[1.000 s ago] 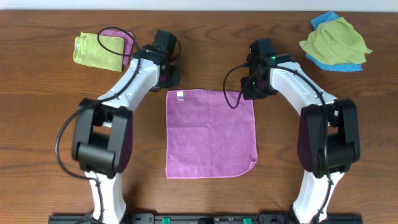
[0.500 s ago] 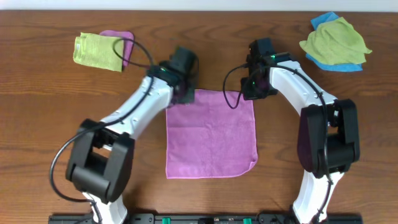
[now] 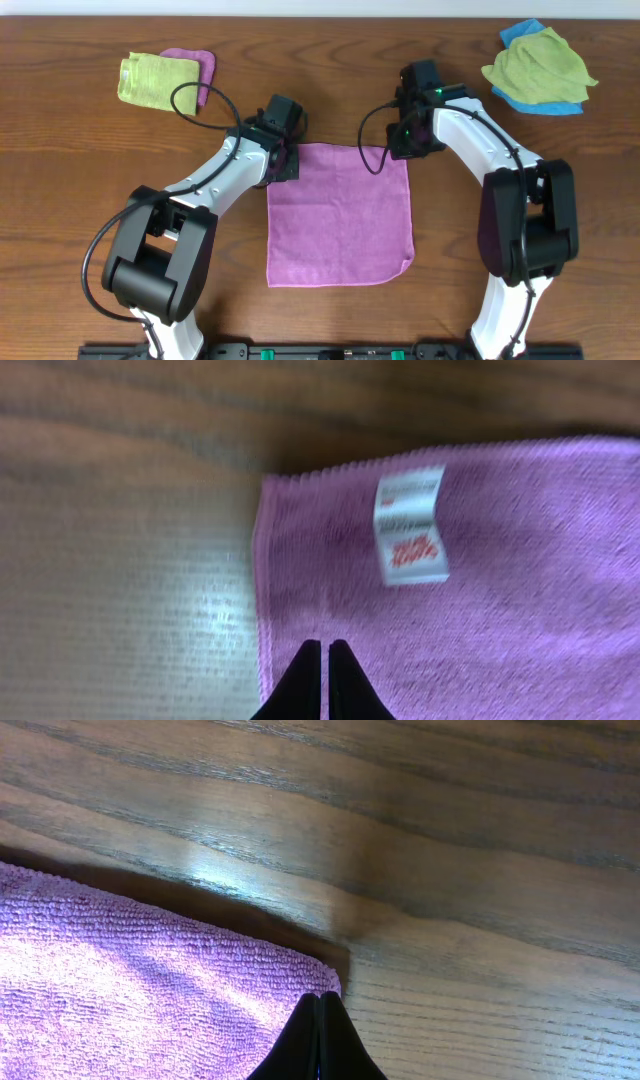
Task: Fold the cloth
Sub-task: 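Lower both grippers onto the cloth's top-left and top-right corners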
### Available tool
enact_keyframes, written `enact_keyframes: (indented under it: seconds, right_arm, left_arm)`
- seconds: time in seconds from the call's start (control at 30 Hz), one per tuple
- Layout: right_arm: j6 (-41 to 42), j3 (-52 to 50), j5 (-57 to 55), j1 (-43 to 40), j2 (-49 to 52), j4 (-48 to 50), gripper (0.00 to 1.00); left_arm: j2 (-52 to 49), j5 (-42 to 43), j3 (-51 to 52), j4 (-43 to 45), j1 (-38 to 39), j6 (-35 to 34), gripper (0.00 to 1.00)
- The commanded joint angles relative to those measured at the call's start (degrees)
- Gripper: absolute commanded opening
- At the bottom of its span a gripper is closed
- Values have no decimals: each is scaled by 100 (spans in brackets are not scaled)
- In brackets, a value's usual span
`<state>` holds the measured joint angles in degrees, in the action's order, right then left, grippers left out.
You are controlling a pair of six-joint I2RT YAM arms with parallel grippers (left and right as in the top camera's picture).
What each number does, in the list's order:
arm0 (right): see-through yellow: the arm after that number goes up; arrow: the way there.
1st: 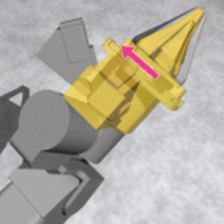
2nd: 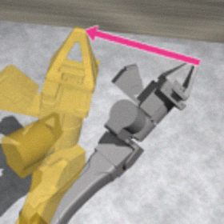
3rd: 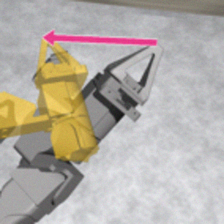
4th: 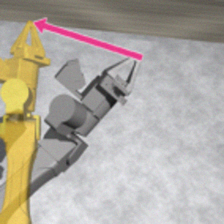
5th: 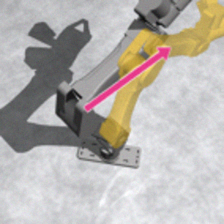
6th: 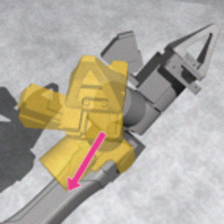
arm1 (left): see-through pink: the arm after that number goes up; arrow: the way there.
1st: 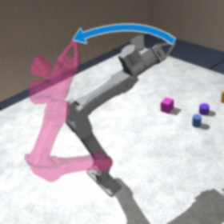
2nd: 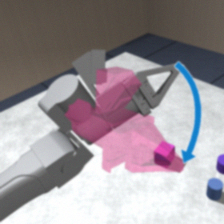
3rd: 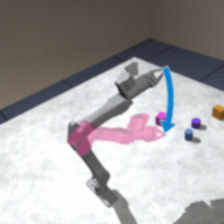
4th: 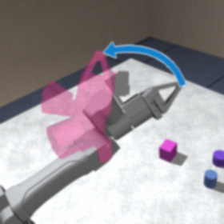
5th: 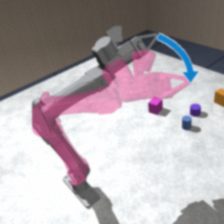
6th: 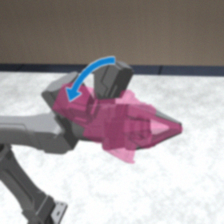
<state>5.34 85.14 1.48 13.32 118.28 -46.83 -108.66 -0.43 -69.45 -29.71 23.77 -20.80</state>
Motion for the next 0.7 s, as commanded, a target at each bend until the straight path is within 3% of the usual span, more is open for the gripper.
enact_keyframes:
  seconds: [0.0,0.4,0.67]
  right_arm:
    - [-118,116,-37,59,33,9,2]
    - [-179,120,70,68,20,-149,1]
    - [-70,271,450,79,-365,-975,1]
  left_arm:
    - [-79,-66,9,146,-15,-24,6]
    - [-566,214,9,433,-20,-44,6]
    - [-568,216,9,433,-17,-44,6]
